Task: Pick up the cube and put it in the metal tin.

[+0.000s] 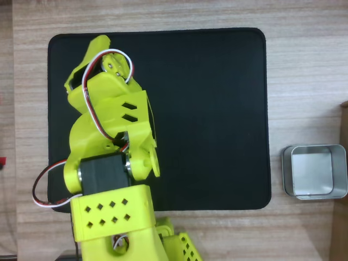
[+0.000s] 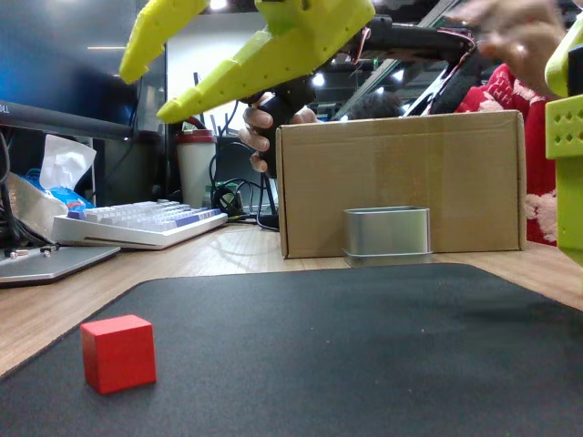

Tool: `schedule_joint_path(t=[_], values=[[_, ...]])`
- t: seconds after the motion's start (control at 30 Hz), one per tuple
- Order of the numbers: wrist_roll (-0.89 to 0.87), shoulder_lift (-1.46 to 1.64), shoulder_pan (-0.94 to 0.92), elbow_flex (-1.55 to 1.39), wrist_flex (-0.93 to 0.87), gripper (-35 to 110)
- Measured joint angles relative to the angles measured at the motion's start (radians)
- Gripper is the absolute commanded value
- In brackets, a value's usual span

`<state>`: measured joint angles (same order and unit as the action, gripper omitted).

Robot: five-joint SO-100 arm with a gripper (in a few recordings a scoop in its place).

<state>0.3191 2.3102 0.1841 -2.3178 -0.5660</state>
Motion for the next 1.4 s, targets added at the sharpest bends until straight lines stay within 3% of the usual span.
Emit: schedule_joint_path(t=[0.27, 0.4, 0.8, 1.3, 1.4], values=[[0.000, -0.140, 0.112, 0.080, -0.091, 14], [0.000, -0.367, 0.112, 0.166, -0.092, 16], [0.023, -0.653, 0.106, 0.276, -0.069, 23], [0.091, -0.818, 0.137, 0.385, -0.061, 23], [0.097, -0.813, 0.152, 0.370, -0.071, 14]])
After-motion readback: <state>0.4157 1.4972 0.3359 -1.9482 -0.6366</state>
